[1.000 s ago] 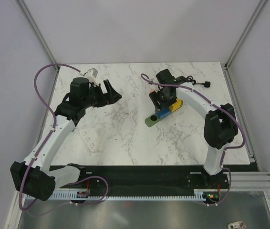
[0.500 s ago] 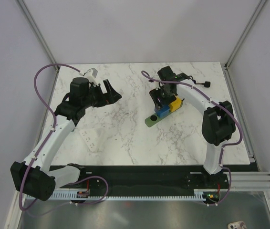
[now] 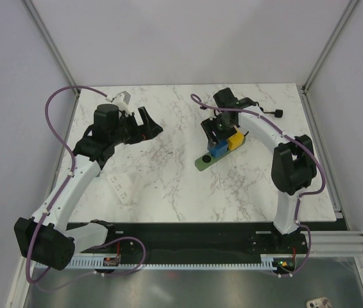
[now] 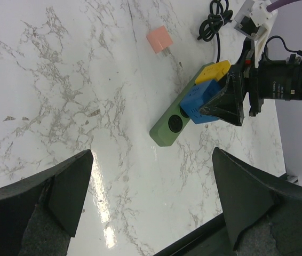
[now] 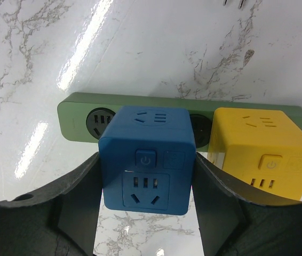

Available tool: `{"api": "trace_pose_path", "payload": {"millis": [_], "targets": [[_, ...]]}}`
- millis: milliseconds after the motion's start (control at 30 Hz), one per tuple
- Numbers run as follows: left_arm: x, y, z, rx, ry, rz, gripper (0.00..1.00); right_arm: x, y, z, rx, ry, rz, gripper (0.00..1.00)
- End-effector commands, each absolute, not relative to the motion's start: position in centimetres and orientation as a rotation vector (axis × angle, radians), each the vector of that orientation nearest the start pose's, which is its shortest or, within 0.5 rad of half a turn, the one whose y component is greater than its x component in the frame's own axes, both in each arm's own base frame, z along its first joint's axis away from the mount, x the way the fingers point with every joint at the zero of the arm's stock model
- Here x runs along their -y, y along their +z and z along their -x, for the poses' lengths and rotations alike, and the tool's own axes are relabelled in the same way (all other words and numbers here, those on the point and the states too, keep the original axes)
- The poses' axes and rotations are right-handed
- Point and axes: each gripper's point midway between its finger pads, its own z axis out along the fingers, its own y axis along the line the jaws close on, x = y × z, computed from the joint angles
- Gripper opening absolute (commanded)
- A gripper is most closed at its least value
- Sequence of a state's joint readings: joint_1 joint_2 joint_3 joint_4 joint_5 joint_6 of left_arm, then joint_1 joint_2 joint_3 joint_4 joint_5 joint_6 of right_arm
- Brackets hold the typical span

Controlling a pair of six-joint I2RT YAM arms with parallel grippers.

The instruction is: Insert the plug

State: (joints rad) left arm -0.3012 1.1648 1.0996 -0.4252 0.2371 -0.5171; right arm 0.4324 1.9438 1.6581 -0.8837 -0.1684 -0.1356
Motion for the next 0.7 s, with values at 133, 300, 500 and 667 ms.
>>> {"api": "trace_pose_path", "payload": {"millis": [133, 300, 500, 667], "targets": [[16.3, 25.7, -32.8, -2.107, -0.729, 0.044, 1.0, -20.5, 11.9, -36.3, -2.609, 0.377, 0.856, 0.0], [16.3, 25.7, -32.7, -2.108, -0.731, 0.044, 1.0, -20.8, 12.2, -36.1, -2.605, 0.403, 0.856, 0.0], [16.3, 25.6, -32.8, -2.112, -0.736, 0.05, 1.0, -20.8, 12.2, -35.8, -2.607, 0.411, 0.856, 0.0], [16.3, 25.7, -32.8, -2.111, -0.741, 0.05, 1.0, -21.3, 13.1, -35.8, -2.58, 0.452, 0.863, 0.0]]}}
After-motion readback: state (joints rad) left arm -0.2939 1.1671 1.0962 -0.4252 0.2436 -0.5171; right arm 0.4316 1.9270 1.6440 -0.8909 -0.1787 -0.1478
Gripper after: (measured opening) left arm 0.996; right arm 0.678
